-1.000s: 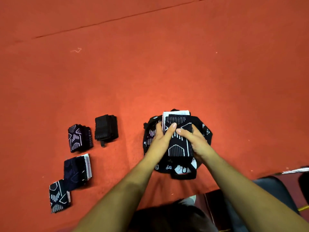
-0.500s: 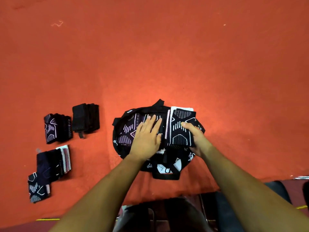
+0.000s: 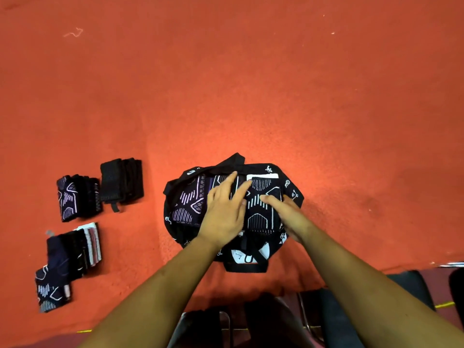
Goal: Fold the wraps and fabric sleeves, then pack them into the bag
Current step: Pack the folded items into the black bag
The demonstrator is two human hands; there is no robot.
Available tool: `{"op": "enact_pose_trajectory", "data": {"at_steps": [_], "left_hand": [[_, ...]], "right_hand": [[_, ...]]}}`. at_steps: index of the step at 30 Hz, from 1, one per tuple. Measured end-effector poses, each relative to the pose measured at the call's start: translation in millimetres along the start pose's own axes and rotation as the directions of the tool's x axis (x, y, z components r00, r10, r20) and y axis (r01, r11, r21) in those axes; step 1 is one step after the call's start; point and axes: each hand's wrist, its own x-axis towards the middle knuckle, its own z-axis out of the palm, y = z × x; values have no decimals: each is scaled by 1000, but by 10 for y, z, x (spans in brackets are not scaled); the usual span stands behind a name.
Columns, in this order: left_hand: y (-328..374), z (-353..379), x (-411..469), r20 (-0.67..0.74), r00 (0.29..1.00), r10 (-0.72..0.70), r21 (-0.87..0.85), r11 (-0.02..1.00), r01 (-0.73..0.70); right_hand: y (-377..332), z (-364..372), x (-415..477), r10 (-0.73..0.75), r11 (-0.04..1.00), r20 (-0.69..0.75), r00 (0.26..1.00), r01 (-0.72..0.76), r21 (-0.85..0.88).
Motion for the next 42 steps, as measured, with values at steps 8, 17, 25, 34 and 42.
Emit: {"op": "enact_pose_trajectory", "data": {"at_steps": [8,17,25,34,42], "left_hand": [[-32,127,26,227,972,55,-14,998,-54],[37,134,87,266,962,58,131,987,-96],[205,77,138,387,920,59,123,986,-114],[265,130,144,427,902,58,202,966,-158],[210,142,117,421,904,74,250,949,-194]], "right_hand": [[21,-12,-31,72,997,43,996,-72,-2],[386,-271,125,45,996,-382,923,-14,83],[463,-370,306,27,969,-514,857,-148,-196],[653,-520,283,-98,957,-509,855,-59,-282],[546,-498,-164,-194,974,-583,789,228,-15]]}}
